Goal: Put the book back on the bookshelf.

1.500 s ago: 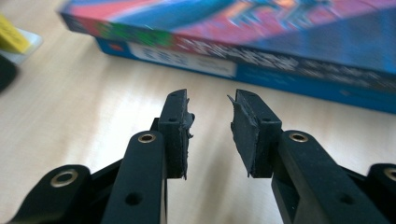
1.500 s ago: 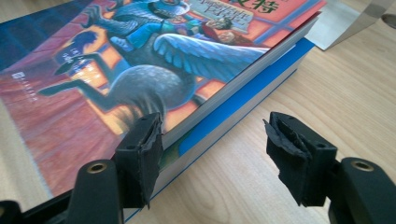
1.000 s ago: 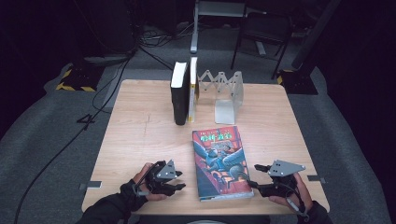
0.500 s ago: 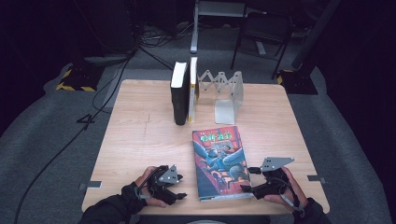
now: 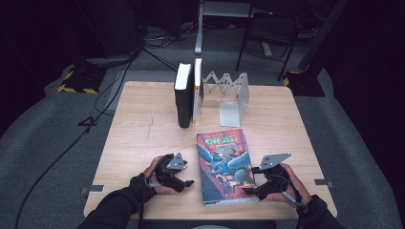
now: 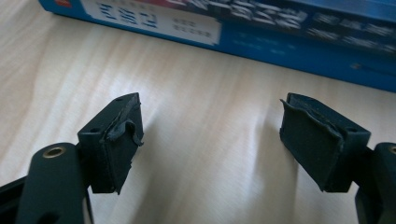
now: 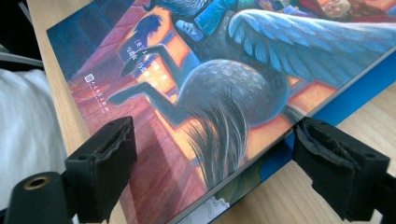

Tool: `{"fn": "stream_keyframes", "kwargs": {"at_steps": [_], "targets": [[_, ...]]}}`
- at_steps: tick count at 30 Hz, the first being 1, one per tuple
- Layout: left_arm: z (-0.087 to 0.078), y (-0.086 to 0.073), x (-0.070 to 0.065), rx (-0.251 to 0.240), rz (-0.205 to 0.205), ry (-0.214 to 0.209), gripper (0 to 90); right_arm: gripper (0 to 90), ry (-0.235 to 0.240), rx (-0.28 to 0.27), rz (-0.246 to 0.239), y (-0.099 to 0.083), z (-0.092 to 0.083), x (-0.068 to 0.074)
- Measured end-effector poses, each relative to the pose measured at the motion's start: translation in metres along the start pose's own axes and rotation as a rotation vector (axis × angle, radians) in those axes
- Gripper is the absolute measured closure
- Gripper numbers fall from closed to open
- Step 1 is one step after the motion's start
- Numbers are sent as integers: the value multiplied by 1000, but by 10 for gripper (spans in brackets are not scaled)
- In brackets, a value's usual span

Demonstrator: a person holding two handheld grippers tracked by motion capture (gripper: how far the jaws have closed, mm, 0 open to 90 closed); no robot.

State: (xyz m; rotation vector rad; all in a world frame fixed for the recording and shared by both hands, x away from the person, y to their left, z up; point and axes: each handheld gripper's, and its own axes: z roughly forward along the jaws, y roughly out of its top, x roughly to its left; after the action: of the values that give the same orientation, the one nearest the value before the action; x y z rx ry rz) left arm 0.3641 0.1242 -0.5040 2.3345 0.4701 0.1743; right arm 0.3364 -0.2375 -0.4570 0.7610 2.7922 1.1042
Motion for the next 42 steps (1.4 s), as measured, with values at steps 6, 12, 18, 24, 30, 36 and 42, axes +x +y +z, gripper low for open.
{"fn": "stream_keyframes", "kwargs": {"at_steps": [6,12,18,24,30,36,42], "targets": [[7,8,13,1,-24,21,175,191,-59,5,-64,7,-1,8],[14,15,25,2,-36,34,169,237,-69,4,-78,11,-1,8],[20,21,35,0,-43,39,170,244,-80,-23,-68,19,4,-1],[24,26,42,-1,-52,44,170,244,-70,-33,-60,31,13,-13],[26,28,47,-6,-62,51,195,423,3,-66,-20,42,22,-27],[26,29,50,-20,-84,64,254,610,40,-68,-9,47,24,-31],[26,31,53,-14,-107,61,278,724,46,-109,-9,45,21,-31]]}}
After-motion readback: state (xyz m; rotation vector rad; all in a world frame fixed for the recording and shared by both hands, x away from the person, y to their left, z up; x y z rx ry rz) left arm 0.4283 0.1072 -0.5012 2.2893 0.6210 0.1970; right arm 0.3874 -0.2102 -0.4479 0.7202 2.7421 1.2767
